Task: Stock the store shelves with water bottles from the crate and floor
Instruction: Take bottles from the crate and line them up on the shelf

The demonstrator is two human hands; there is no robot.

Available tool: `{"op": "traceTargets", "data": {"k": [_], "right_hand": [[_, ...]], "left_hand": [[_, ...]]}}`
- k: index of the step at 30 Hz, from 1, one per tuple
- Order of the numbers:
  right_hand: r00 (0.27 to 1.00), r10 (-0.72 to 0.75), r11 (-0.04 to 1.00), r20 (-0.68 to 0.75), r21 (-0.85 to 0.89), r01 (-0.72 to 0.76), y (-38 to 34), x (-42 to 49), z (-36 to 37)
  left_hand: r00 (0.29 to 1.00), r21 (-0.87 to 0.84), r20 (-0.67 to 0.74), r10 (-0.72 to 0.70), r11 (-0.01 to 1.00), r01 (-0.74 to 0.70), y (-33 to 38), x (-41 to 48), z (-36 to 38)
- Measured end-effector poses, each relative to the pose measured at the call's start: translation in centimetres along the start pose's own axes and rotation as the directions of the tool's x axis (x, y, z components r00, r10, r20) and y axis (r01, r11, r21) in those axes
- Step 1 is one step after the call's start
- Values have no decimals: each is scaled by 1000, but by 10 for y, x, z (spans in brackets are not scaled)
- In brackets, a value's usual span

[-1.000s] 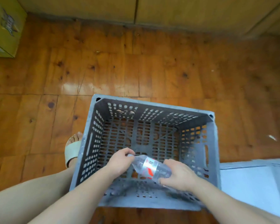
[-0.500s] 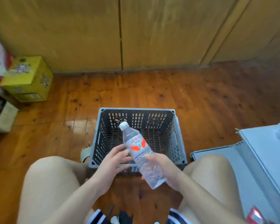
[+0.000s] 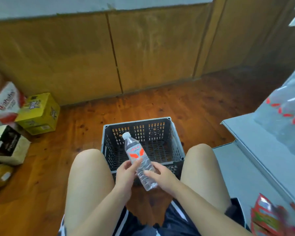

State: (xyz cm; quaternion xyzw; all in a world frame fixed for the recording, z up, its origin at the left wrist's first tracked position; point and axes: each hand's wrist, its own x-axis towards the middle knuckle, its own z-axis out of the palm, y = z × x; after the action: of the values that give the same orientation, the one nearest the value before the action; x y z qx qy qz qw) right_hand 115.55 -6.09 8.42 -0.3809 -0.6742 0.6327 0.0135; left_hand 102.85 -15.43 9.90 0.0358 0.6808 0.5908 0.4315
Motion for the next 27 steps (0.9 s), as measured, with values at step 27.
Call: {"op": "traceTargets", "data": {"k": [27], "right_hand": [[348, 256, 962, -902, 201, -187, 105, -205, -33]], "left_hand": [[388, 345, 898, -208, 881, -325, -55, -87, 191]]}}
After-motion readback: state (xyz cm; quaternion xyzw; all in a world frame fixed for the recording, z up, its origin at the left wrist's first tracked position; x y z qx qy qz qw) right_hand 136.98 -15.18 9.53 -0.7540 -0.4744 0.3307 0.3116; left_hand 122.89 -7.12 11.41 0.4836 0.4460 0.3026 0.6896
